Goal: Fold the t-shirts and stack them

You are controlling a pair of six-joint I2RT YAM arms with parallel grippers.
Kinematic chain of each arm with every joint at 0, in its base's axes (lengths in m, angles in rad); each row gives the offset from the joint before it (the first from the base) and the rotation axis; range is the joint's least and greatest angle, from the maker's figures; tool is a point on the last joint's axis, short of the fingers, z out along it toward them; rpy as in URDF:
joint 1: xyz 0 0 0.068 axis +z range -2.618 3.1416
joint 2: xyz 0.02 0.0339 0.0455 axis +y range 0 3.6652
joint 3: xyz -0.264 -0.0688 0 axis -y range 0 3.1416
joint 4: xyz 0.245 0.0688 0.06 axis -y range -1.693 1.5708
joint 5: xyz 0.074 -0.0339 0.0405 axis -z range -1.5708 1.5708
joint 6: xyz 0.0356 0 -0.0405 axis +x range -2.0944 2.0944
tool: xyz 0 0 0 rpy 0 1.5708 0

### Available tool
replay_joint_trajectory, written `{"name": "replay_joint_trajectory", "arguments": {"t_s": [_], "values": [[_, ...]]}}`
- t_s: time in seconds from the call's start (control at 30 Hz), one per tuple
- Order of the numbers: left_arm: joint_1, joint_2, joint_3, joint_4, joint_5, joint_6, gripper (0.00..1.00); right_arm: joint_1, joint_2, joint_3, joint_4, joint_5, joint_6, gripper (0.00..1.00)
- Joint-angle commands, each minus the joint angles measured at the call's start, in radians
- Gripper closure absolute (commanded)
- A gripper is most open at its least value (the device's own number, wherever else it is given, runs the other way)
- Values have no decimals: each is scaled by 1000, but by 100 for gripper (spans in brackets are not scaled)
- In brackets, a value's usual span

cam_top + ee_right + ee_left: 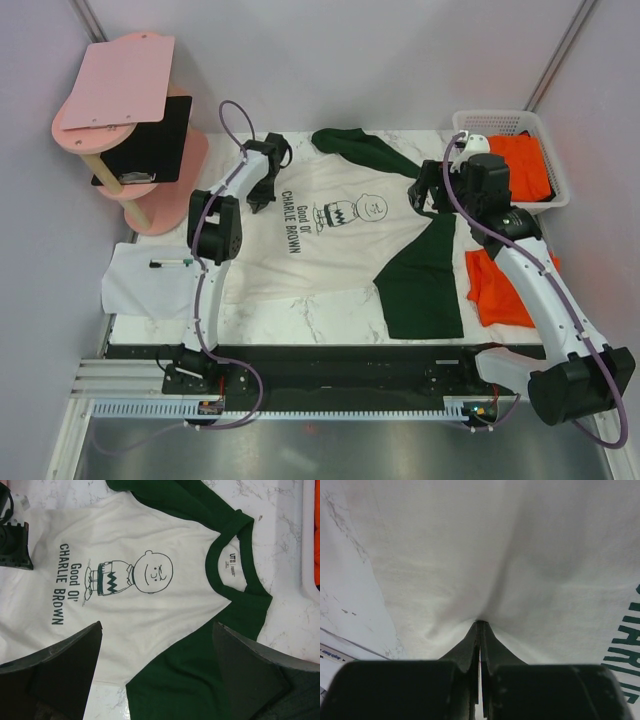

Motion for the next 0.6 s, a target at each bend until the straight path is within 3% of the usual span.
{"name": "replay_joint_trajectory", "arguments": {"t_s": [0.0,0.2,0.4,0.57], "values": [[58,117,191,-73,25,-18,98,0,25,7,9,9,-18,2],[77,150,323,-87,49,17,98,0,62,4,13,-2,-18,2],[3,-92,83,56,-14,34,98,1,65,-33,29,19,19,2],[-64,-368,-146,136,-26,8,79,-5,43,-154,93,6,99,2]]}}
